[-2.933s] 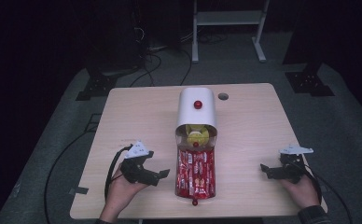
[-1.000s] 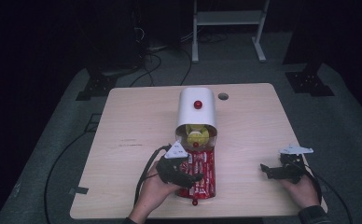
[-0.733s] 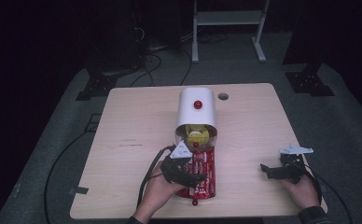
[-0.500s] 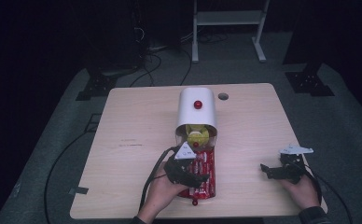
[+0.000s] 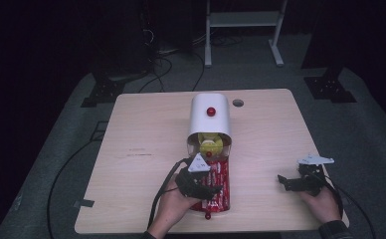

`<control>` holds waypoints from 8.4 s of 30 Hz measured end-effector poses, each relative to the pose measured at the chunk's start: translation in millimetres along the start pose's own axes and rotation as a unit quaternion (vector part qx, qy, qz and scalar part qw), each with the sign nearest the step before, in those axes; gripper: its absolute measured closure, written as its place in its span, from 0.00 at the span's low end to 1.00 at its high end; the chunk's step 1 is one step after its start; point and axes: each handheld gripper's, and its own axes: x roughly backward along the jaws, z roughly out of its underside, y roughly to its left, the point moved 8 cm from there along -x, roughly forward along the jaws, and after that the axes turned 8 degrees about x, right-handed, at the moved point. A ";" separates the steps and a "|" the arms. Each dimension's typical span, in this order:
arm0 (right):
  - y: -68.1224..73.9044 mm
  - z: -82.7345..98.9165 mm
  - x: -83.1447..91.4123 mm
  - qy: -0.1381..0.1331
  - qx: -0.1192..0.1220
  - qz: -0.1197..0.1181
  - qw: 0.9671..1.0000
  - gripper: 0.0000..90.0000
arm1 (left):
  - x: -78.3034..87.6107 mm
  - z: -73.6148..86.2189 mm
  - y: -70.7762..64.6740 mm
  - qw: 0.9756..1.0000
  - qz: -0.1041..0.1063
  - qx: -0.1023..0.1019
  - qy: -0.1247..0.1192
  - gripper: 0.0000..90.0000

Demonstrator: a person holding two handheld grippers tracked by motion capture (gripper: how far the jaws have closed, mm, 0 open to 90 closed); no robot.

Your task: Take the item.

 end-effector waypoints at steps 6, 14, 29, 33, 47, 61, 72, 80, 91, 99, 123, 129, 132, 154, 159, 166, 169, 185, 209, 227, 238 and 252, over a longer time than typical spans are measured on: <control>0.0 0.0 0.0 0.000 0.000 0.000 1.000 0.02 | 1.6 2.0 0.6 1.000 -0.006 0.000 0.007 0.47; 0.0 0.0 0.0 0.000 0.000 0.000 1.000 0.02 | 4.9 2.9 -0.5 1.000 0.007 0.005 0.012 0.70; -0.1 0.0 0.0 0.000 0.000 0.000 1.000 0.02 | 7.3 3.4 -4.5 0.999 0.032 -0.003 0.020 0.96; 0.0 0.0 0.0 0.000 0.000 0.000 1.000 0.01 | 9.7 1.6 -7.6 0.999 0.038 -0.007 0.017 0.96; -0.1 0.1 0.0 0.000 0.000 0.000 1.000 0.02 | 24.9 -6.5 -12.8 0.998 0.058 -0.003 -0.002 0.97; -0.1 0.0 0.0 0.000 0.001 0.000 1.000 0.02 | 38.9 -2.7 -7.4 0.998 0.058 0.006 -0.007 0.97; -0.1 0.1 0.0 0.000 0.000 0.000 1.000 0.02 | 50.0 1.6 0.1 0.998 0.053 0.014 -0.012 0.97; -0.1 0.0 0.0 0.000 0.001 0.000 1.000 0.01 | 56.9 5.2 7.1 0.999 0.047 0.019 -0.013 0.97; -0.1 0.0 0.0 0.000 0.000 0.000 1.000 0.02 | 68.1 10.4 16.9 0.999 0.035 0.027 -0.017 0.97; -0.1 0.1 0.0 0.000 0.001 0.000 1.000 0.02 | 77.5 13.4 24.6 0.999 0.026 0.032 -0.021 0.97; 0.0 0.3 0.3 0.000 0.001 0.000 1.000 0.02 | 103.0 27.8 64.8 0.997 -0.023 0.063 -0.028 0.97; 0.0 0.2 0.2 0.000 0.001 0.000 1.000 0.02 | 106.5 30.8 75.3 0.996 -0.037 0.069 -0.031 0.97; 0.0 0.2 0.2 0.000 0.001 0.000 1.000 0.01 | 106.9 32.2 78.9 0.996 -0.040 0.070 -0.031 0.97; 0.0 0.1 0.1 0.000 0.000 0.000 1.000 0.02 | 89.3 52.8 112.0 0.993 -0.059 0.103 -0.016 0.97; 0.0 0.1 0.1 0.000 0.000 0.000 1.000 0.02 | 83.0 56.3 116.0 0.992 -0.061 0.106 -0.008 0.97; 0.0 0.1 0.0 0.000 0.000 0.000 1.000 0.02 | 75.3 59.1 119.2 0.992 -0.070 0.103 0.000 0.97; -0.5 -0.2 -0.1 -0.001 0.002 0.001 1.000 0.02 | 68.7 61.7 120.8 0.992 -0.071 0.105 0.008 0.97; -0.7 -0.3 -0.3 -0.002 0.002 0.002 1.000 0.02 | 49.8 74.3 130.3 0.990 -0.080 0.115 0.034 0.96; -0.8 -0.4 -0.4 -0.002 0.002 0.002 1.000 0.02 | 57.2 72.3 134.6 0.989 -0.075 0.129 0.012 0.69; -0.8 -0.4 -0.4 -0.002 0.002 0.002 1.000 0.02 | 79.3 80.5 152.9 0.986 -0.106 0.132 0.000 0.20; -0.8 -0.4 -0.3 -0.002 0.002 0.002 1.000 0.02 | 92.8 93.0 168.4 0.983 -0.131 0.131 -0.004 0.02; -0.8 -0.4 -0.4 -0.002 0.002 0.002 1.000 0.02 | 102.5 117.1 189.8 0.977 -0.170 0.130 0.024 0.00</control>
